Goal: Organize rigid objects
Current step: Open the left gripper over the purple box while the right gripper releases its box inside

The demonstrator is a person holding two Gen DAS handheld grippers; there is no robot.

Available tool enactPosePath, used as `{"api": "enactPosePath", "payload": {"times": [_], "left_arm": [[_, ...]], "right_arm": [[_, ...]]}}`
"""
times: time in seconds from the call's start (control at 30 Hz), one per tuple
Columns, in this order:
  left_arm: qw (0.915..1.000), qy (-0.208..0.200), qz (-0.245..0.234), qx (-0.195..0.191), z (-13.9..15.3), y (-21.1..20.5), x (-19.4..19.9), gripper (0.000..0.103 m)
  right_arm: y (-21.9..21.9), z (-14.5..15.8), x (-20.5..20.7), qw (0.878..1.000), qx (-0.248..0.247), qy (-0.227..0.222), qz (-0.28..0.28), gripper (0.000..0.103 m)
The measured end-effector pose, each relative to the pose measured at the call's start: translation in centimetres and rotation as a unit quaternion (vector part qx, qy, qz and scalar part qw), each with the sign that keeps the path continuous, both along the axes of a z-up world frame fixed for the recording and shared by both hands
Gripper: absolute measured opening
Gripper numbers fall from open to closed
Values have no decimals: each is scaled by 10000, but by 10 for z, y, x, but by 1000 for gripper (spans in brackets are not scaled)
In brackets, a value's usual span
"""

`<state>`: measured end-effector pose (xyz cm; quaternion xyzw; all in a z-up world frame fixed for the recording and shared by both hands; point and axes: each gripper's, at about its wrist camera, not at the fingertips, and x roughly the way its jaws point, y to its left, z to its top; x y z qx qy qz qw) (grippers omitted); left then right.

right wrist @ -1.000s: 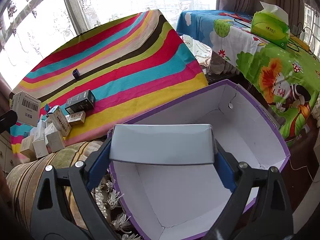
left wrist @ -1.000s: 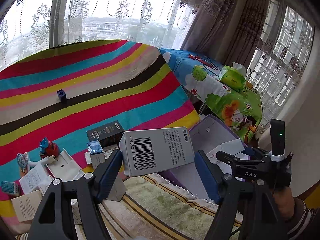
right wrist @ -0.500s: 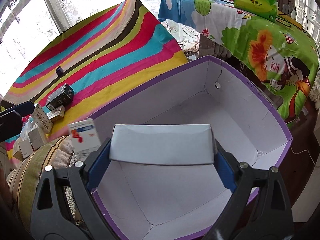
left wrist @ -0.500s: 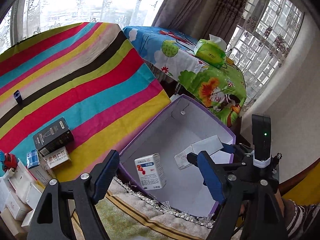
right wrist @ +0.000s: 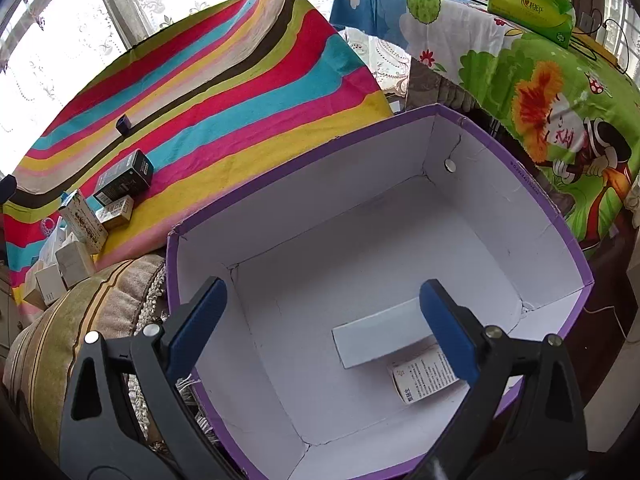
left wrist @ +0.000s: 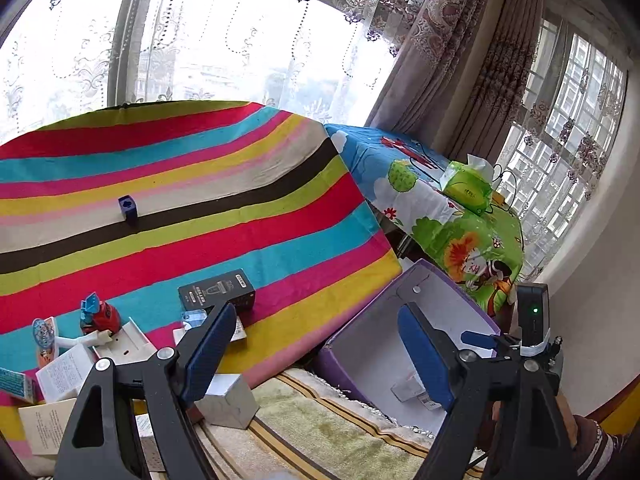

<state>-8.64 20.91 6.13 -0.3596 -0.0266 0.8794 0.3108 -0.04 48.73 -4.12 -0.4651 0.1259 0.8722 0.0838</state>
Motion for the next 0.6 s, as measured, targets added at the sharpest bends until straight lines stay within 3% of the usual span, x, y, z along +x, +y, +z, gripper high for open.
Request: {"api": "enactPosePath", "payload": {"times": [0.3,0.6], "left_arm": [[9923,110,1216,-185,2,-89,-2,84],[9785,-224,2050,-48,-8,-167,-3,84]], "right_arm": [[-32,35,-7,9956,781,458,243,98],[-60,66,-30,9921,489,767,866,98]]}}
